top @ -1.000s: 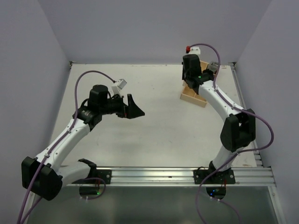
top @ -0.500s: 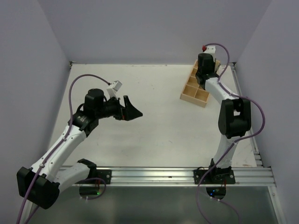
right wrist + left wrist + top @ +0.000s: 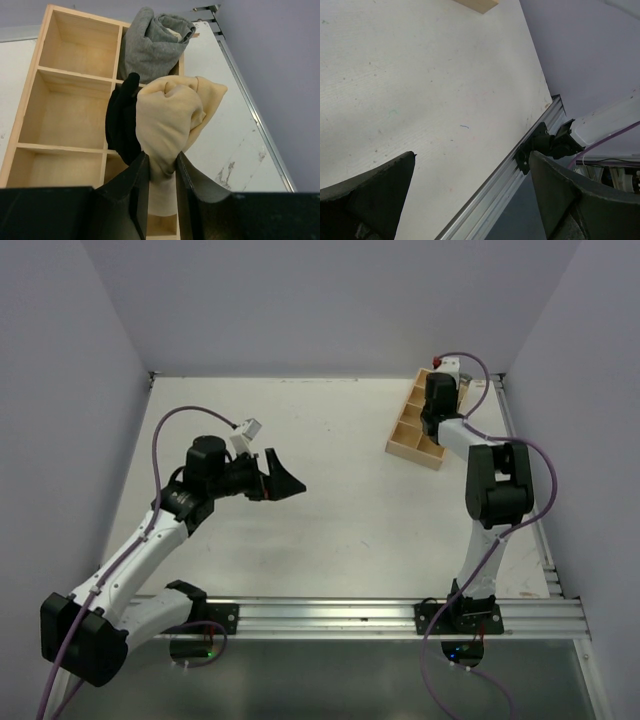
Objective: Roll the underwear
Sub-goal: Place the rolled underwear into the container
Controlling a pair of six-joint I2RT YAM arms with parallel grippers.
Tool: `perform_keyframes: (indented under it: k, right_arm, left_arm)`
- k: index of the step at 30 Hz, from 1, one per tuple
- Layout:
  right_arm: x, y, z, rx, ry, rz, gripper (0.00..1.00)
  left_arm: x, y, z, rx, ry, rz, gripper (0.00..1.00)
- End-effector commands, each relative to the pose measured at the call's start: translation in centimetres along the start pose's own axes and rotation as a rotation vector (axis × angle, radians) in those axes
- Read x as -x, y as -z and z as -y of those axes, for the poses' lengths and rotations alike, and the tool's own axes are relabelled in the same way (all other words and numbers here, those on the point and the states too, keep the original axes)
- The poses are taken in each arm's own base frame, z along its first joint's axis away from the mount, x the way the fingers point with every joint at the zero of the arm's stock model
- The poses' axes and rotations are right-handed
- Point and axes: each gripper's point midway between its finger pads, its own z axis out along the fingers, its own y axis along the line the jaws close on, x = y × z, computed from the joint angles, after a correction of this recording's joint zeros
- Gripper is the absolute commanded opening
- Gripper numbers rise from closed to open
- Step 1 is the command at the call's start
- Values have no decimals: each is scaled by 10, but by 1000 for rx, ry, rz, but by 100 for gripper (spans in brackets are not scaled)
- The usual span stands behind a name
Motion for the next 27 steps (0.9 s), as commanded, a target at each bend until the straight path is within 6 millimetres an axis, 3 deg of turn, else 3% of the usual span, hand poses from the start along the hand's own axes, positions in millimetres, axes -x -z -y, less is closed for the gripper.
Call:
perform_keyframes:
  k: [1, 6, 7, 10, 14, 24, 27]
  right_arm:
    - [-3, -3, -6, 21, -59, 33, 0]
    - [-16, 3, -9, 51, -90, 56, 0]
    - [-6, 7, -6, 54, -106, 90, 0]
    - [-7, 13, -8, 82, -122, 119, 0]
    - [3, 19, -12, 135, -77, 157, 0]
    - [-12, 17, -26, 206, 39, 90, 0]
    - [-15, 17, -30, 239, 99, 71, 5]
  left_arm:
    - [12, -4, 6, -29, -9, 42, 100]
    - [16, -5, 6, -26, -19, 45, 100]
    - [15, -6, 4, -22, -19, 40, 100]
    - [10, -6, 1, -20, -16, 28, 100]
    - [6, -7, -2, -20, -8, 25, 100]
    - [6, -6, 2, -42, 3, 44, 100]
    - [9, -6, 3, -44, -3, 48, 100]
